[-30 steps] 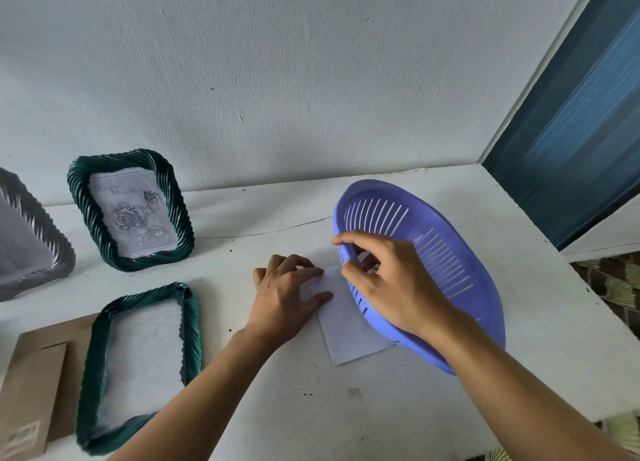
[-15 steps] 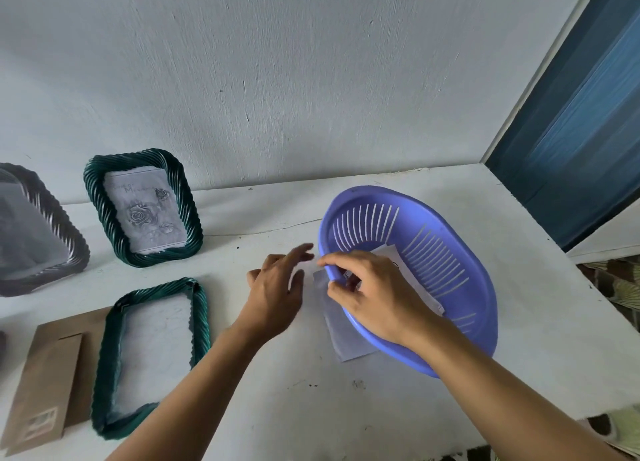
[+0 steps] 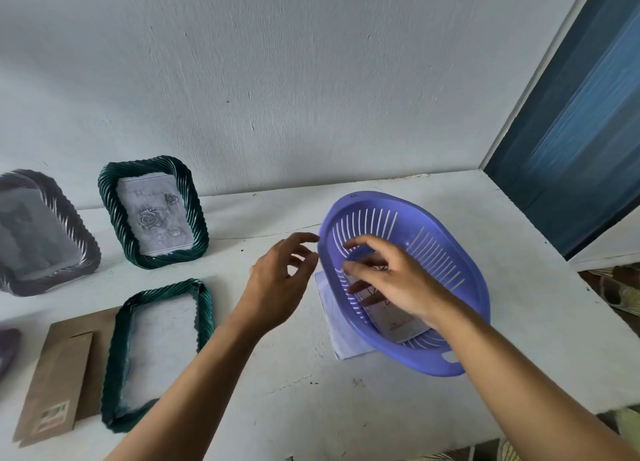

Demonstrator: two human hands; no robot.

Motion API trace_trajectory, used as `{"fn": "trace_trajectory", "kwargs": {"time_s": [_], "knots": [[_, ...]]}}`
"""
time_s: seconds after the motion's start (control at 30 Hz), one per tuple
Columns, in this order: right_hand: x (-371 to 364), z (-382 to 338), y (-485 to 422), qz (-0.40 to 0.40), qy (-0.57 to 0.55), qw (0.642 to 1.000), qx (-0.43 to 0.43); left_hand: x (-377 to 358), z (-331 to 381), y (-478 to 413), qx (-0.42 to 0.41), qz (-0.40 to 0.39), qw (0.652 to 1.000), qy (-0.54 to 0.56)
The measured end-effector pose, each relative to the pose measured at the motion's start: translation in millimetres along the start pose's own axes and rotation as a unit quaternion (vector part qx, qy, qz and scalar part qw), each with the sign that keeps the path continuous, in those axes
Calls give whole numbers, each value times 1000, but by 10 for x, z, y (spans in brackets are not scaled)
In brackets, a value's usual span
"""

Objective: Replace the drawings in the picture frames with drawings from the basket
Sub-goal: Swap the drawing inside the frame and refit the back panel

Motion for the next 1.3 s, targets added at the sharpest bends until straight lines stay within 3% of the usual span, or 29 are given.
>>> {"fn": "trace_trajectory", "kwargs": {"time_s": [0.07,0.2,0.53,0.67,0.9,1.3], "knots": [[163,48,-20,31,37,999,6,-57,16,40,-10,-6,999,-30],[493,189,-81,83,265,959,47,-162,7,75,-63,26,987,-143],[514,361,-278,-56,514,856,10,-280,170,-142,-149,71,956,-240],[523,396,-361,-62,533,844,-5,-303,89,-138,-161,84,959,-216],[517,436,-359,1,521,853,15,-271,48,-166,-149,67,971,-174],[554,495,-360,41,450,891,42,-369,-12,-79,-107,105,980,-133]]}}
Point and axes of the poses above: each hand's wrist, its own y-axis away from the middle knuckle, its own x-axis out of the back of the hand, z = x × y, the point moved 2 cm from there along -y, towards the middle knuckle, and after that the axes turned 4 degrees about x, right-handed, at the moved point
